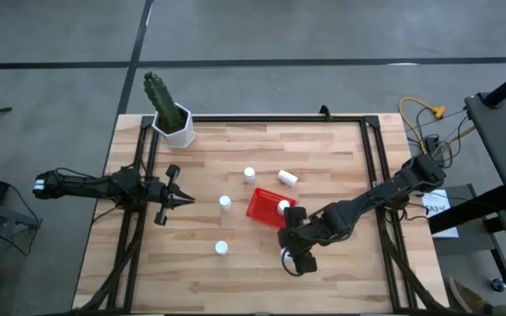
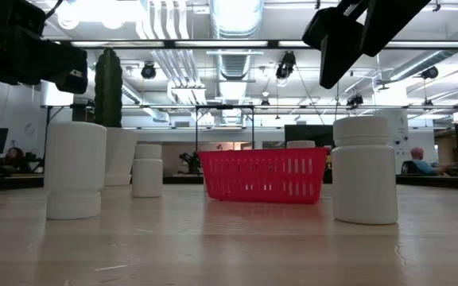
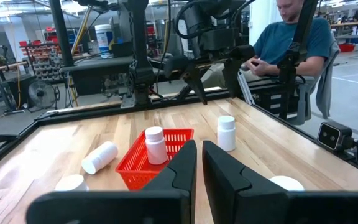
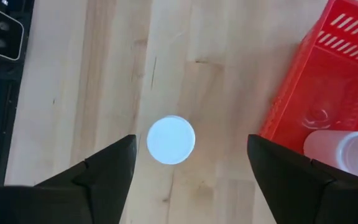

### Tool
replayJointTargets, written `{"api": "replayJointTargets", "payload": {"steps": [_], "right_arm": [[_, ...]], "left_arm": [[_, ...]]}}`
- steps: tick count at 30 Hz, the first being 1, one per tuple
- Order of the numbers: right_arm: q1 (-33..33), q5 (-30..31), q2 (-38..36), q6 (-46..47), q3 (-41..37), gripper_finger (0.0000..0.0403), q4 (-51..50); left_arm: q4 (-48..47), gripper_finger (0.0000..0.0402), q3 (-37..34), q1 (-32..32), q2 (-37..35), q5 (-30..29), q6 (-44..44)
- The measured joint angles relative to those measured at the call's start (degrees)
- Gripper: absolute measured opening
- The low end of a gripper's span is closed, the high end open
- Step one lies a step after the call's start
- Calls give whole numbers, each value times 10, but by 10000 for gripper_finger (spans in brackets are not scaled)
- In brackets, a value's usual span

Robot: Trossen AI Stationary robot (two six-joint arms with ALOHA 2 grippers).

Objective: Pick and place pill bottles into a basket
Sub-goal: Put the white pill bottle into the red bin

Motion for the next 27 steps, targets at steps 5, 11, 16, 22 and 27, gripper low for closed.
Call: {"api": "replayJointTargets", "payload": {"steps": [5,11,16,22,27], "right_arm": [[3,-2,0,0,0,282,2],[5,-2,1,-2,0,271,3],[11,-4,2,-2,0,265,4],[17,-2,2,-2,0,265,4],[18,-1,2,-5,0,265,5]], "left_arm": [[0,10,0,0,0,0,1],[0,10,0,0,1,0,1],[0,10,0,0,1,0,1],[0,10,0,0,1,0,1],[0,10,0,0,1,0,1]]}}
